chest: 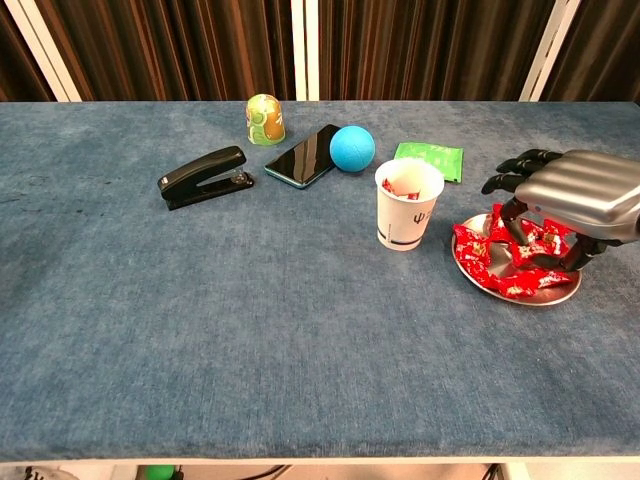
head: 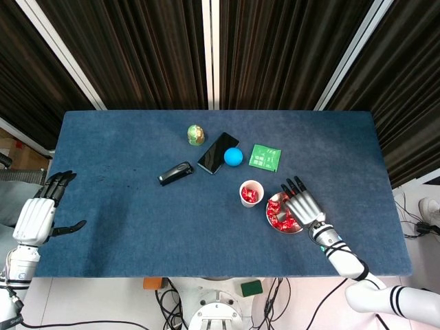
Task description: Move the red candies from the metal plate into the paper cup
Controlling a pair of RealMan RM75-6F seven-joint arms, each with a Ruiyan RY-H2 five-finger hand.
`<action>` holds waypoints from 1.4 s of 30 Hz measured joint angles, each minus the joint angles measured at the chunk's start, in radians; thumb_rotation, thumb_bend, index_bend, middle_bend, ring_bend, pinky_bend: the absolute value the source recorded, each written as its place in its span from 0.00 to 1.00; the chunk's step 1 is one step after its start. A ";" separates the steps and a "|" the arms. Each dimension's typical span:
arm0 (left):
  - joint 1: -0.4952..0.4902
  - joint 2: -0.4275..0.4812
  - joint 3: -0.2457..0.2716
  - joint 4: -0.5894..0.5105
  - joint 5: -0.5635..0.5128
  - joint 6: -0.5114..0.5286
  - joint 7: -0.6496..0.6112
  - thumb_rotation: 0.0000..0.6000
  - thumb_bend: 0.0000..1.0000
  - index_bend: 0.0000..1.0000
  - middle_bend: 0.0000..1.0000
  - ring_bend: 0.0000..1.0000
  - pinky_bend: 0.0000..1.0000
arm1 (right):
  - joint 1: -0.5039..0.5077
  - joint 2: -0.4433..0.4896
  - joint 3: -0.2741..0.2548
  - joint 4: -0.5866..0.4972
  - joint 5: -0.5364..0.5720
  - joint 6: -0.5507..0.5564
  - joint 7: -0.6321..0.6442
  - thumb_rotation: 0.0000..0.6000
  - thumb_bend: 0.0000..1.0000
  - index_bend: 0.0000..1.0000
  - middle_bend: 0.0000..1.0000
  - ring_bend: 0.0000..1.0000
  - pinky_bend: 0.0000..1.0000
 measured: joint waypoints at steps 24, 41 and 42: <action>0.004 0.003 -0.002 -0.004 0.002 0.011 0.000 1.00 0.09 0.10 0.07 0.05 0.22 | 0.121 0.008 0.151 -0.103 -0.077 0.027 0.044 1.00 0.38 0.66 0.10 0.00 0.00; 0.006 0.005 -0.002 -0.001 0.004 0.015 -0.004 1.00 0.09 0.10 0.07 0.05 0.22 | 0.163 -0.024 0.144 -0.096 -0.042 0.007 0.011 1.00 0.35 0.32 0.08 0.00 0.00; 0.007 0.005 -0.002 -0.002 0.004 0.015 -0.003 1.00 0.09 0.10 0.07 0.05 0.22 | 0.162 -0.021 0.142 -0.101 -0.046 0.012 0.012 1.00 0.35 0.31 0.08 0.00 0.00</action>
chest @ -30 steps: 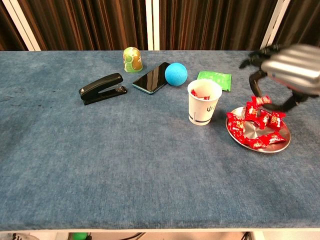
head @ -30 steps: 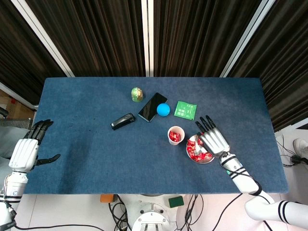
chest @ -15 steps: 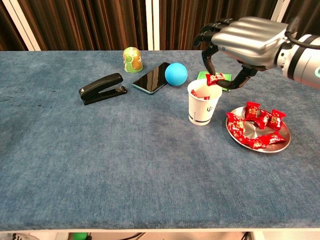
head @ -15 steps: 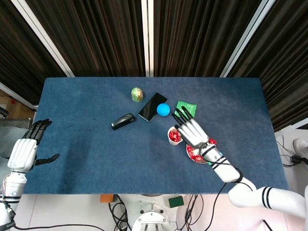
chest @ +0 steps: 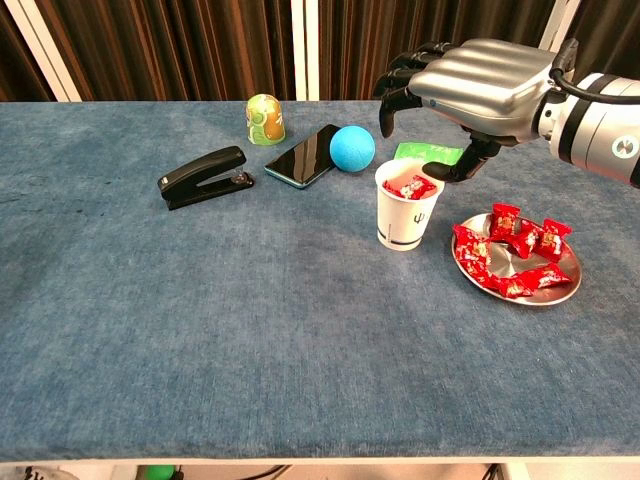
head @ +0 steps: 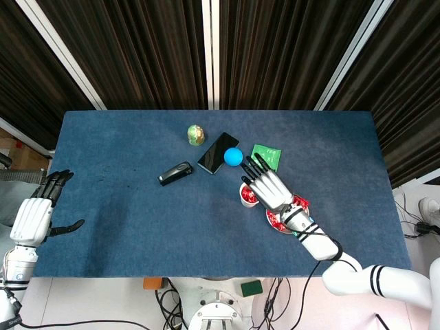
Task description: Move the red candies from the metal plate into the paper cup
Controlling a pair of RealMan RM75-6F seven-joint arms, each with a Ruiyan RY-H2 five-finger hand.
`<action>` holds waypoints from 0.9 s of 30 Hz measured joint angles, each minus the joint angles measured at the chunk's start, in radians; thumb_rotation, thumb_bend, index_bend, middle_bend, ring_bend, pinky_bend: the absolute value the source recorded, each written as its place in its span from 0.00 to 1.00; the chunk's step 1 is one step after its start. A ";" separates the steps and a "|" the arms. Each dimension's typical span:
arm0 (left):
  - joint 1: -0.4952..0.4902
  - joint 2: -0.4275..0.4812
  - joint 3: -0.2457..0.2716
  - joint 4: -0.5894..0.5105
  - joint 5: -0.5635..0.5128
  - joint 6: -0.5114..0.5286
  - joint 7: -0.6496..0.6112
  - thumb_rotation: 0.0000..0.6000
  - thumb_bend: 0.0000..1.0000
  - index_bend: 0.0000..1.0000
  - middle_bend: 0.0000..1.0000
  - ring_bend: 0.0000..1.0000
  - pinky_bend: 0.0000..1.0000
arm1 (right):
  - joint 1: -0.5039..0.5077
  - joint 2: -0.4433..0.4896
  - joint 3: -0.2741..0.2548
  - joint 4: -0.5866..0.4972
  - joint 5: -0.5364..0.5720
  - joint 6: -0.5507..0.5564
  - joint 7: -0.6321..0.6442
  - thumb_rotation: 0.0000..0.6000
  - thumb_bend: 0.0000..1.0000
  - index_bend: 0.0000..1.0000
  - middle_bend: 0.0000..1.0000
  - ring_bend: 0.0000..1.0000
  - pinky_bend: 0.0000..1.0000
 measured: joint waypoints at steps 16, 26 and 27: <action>-0.004 -0.004 0.005 -0.010 0.012 -0.005 0.019 1.00 0.09 0.10 0.07 0.05 0.22 | -0.157 0.237 -0.137 -0.168 0.012 0.079 0.037 1.00 0.33 0.41 0.08 0.00 0.00; -0.004 -0.007 0.007 -0.016 0.015 -0.002 0.032 1.00 0.09 0.10 0.07 0.05 0.22 | -0.147 0.232 -0.171 -0.155 0.130 -0.024 -0.030 1.00 0.26 0.42 0.08 0.00 0.00; -0.004 -0.007 0.006 -0.016 0.015 -0.001 0.032 1.00 0.09 0.10 0.07 0.05 0.22 | -0.143 0.230 -0.174 -0.155 0.146 -0.031 -0.046 1.00 0.25 0.42 0.08 0.00 0.00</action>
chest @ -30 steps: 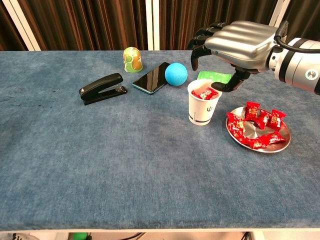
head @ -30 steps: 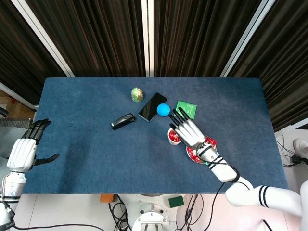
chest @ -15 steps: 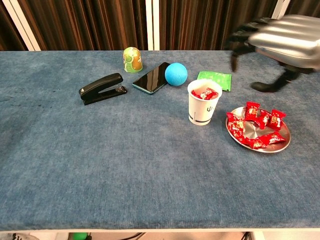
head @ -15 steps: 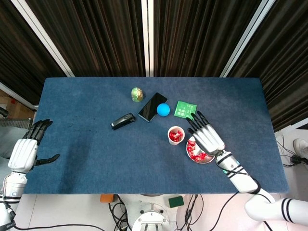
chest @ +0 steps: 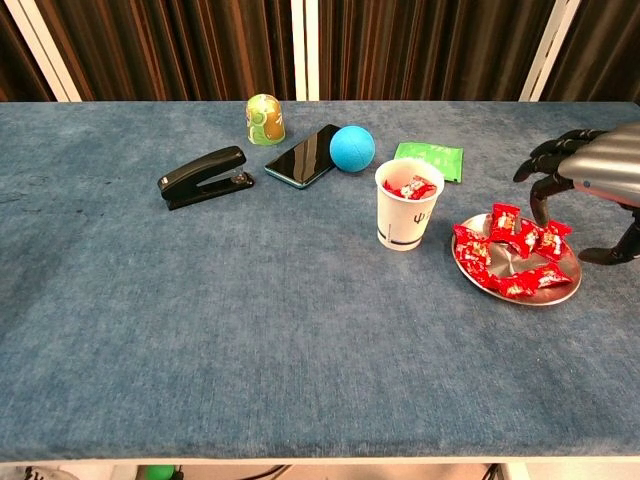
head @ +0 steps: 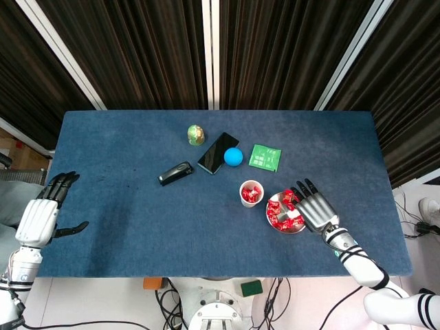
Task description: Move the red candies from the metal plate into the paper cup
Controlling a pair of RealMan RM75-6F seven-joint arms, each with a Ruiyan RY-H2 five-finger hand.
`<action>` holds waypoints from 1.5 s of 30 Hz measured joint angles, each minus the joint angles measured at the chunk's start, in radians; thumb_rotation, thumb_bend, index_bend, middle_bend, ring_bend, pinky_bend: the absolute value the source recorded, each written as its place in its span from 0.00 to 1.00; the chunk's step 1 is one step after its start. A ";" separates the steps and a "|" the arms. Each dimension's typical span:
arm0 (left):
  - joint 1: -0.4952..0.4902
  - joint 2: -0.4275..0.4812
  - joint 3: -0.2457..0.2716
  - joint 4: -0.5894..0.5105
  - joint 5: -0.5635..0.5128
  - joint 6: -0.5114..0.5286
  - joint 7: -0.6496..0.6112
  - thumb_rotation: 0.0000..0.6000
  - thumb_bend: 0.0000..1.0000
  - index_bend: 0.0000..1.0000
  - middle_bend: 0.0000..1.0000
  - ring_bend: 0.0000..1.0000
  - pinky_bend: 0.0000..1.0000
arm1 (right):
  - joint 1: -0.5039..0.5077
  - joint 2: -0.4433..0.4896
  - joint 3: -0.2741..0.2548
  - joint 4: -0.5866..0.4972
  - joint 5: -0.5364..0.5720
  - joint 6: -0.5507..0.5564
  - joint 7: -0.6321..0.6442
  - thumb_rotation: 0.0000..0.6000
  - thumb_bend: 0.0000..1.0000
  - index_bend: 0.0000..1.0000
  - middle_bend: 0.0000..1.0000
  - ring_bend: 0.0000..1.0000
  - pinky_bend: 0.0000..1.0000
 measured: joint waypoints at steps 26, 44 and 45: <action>0.002 0.004 -0.002 0.005 -0.005 0.001 -0.013 1.00 0.09 0.10 0.07 0.05 0.22 | 0.016 -0.134 -0.030 0.134 0.006 -0.009 -0.035 1.00 0.26 0.49 0.07 0.00 0.00; 0.003 0.003 -0.004 0.009 -0.010 0.001 -0.012 1.00 0.09 0.10 0.07 0.05 0.22 | 0.021 -0.160 -0.032 0.159 0.000 0.000 -0.067 1.00 0.34 0.60 0.06 0.00 0.00; 0.003 0.003 -0.003 0.009 -0.010 0.001 -0.013 1.00 0.09 0.10 0.07 0.05 0.22 | 0.021 -0.160 -0.031 0.159 -0.003 0.002 -0.062 1.00 0.34 0.60 0.06 0.00 0.00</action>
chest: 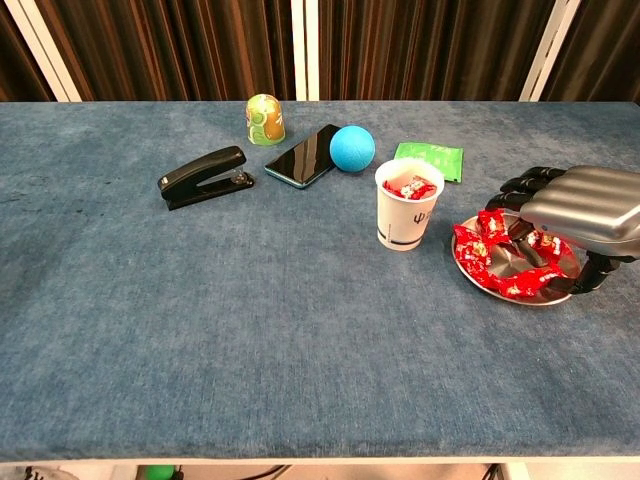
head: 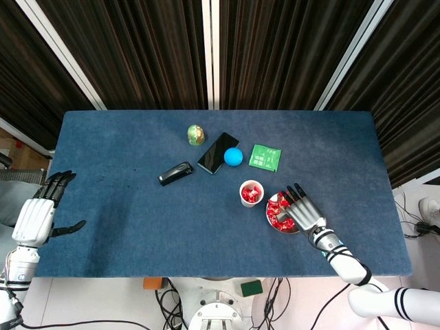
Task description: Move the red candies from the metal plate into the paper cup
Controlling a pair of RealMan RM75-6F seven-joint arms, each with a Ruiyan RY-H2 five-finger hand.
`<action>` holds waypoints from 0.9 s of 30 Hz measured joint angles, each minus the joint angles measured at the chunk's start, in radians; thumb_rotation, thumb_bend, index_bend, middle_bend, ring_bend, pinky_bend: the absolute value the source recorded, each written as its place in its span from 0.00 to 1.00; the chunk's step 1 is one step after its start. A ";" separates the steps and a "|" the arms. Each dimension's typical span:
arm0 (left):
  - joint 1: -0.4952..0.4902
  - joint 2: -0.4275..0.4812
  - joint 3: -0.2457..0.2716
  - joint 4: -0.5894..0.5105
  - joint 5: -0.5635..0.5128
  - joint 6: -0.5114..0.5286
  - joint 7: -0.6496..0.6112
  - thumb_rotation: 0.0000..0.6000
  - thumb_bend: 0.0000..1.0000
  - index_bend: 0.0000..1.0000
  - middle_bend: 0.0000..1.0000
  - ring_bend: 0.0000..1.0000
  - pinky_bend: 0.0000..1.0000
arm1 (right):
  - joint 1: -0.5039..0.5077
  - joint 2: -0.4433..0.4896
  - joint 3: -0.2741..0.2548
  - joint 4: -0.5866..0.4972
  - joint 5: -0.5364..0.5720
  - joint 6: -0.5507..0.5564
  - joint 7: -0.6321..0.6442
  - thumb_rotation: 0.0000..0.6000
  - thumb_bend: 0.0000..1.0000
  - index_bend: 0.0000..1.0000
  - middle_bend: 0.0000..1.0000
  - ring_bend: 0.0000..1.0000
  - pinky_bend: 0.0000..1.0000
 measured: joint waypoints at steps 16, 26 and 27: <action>0.002 0.003 0.000 0.000 0.001 0.002 -0.006 1.00 0.09 0.10 0.07 0.05 0.22 | -0.009 0.067 0.056 -0.088 -0.113 0.097 0.082 1.00 0.35 0.61 0.06 0.00 0.00; 0.002 0.003 -0.001 0.001 0.000 0.004 -0.007 1.00 0.09 0.10 0.07 0.05 0.22 | 0.075 0.035 0.162 -0.094 -0.102 0.060 0.084 1.00 0.35 0.61 0.06 0.00 0.00; 0.003 0.004 -0.002 0.001 -0.002 0.005 -0.009 1.00 0.09 0.10 0.07 0.05 0.22 | 0.089 0.021 0.170 -0.084 -0.092 0.048 0.080 1.00 0.35 0.61 0.06 0.00 0.00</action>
